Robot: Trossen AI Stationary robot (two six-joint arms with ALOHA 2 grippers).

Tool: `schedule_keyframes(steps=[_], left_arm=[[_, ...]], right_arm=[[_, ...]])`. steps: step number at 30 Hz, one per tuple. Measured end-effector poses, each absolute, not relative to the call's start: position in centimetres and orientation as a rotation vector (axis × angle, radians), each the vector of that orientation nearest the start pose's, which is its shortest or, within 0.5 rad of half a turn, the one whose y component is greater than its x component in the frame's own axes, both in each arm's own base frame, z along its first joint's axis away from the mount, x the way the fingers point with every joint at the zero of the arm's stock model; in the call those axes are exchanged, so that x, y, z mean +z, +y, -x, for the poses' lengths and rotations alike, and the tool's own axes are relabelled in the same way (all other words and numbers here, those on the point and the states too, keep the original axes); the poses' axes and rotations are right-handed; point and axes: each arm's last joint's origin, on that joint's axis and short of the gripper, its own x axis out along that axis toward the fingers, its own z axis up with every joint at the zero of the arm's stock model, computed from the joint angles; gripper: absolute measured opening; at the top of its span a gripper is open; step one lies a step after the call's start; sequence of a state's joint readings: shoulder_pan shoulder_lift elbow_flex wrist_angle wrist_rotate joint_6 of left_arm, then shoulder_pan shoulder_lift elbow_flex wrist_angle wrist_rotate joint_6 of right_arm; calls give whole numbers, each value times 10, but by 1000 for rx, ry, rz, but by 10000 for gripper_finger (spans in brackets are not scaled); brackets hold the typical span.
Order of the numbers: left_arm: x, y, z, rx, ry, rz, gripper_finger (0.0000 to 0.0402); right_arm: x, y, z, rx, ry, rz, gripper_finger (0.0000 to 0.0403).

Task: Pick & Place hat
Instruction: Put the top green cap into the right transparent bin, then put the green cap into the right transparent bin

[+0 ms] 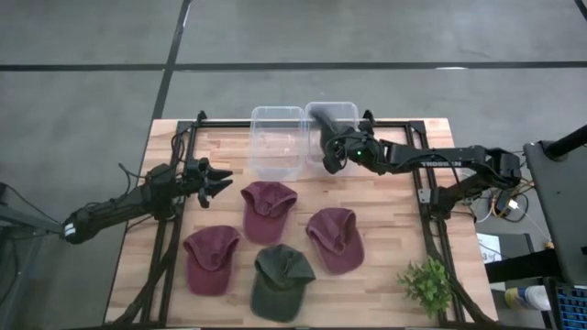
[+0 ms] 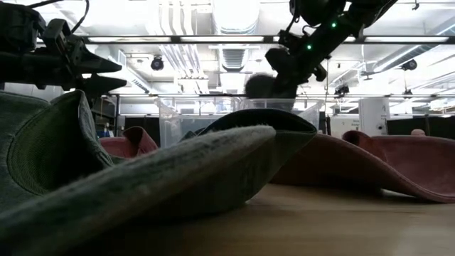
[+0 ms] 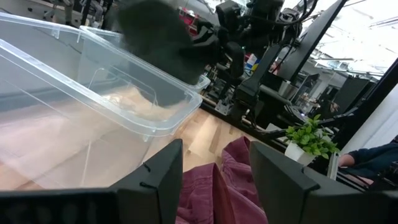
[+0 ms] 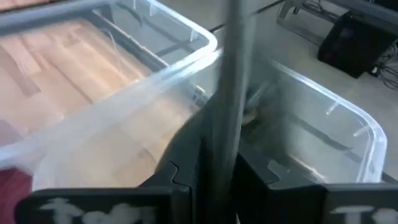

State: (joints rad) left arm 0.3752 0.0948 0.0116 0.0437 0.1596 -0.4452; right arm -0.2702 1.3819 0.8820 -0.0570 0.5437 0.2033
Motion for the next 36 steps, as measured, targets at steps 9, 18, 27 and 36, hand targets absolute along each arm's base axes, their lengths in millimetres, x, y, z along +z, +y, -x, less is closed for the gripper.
schedule_keyframes(steps=[9,18,27,36], left_arm=[[164,33,-97,221,-11,458,178],[164,33,-97,221,-11,458,178],[164,33,-97,221,-11,458,178],[164,33,-97,221,-10,458,178]], right_arm=[[256,-94,-279,-843,459,-100,79],[264,-95,-274,-850,450,-84,107],[269,-94,-272,-843,476,-92,158],[342,-62,-272,-293,306,-120,150]])
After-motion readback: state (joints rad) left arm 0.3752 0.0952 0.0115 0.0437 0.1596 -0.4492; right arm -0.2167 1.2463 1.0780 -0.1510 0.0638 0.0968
